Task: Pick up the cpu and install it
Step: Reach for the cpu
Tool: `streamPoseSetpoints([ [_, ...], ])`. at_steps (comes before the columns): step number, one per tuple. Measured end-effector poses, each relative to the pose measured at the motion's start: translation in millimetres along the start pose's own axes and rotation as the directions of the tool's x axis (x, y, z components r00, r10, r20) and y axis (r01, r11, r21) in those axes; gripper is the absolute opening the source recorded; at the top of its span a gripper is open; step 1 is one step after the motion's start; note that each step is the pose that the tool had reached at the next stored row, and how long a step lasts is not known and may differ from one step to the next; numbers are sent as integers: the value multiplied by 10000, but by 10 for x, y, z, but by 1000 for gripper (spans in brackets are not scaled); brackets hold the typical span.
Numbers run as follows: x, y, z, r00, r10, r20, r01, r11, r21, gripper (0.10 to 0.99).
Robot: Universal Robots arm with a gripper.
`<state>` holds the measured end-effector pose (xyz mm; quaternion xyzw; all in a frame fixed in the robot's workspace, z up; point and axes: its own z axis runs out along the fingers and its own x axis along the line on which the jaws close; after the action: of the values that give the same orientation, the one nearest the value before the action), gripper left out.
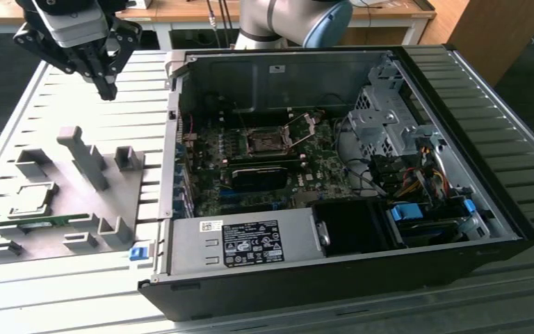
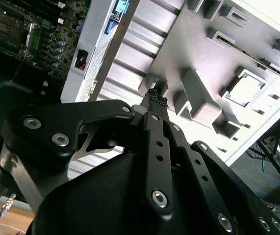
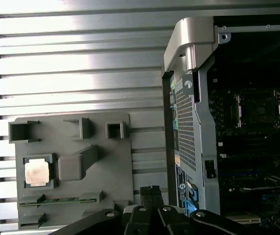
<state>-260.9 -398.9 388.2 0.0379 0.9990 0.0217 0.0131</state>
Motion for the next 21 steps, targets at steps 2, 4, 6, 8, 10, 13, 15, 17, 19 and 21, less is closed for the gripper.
streamPoseSetpoints([
  [2,7,0,0,10000,0,0,0,10000,0,106],
  [4,14,-1,0,10000,0,0,0,10000,1,106],
  [6,22,-2,0,10000,0,0,0,10000,0,106],
  [8,30,-2,1,10000,0,0,0,10000,0,106],
  [10,37,-3,1,10000,0,0,0,10000,0,106],
  [13,49,-4,1,10000,0,0,0,10000,0,106],
  [15,55,-4,1,10000,0,0,0,10000,0,106],
  [17,62,-5,2,10000,0,0,0,10000,0,106],
  [19,68,-5,2,10000,0,0,0,10000,0,106],
  [21,76,-6,2,10000,0,0,0,10000,0,106],
])
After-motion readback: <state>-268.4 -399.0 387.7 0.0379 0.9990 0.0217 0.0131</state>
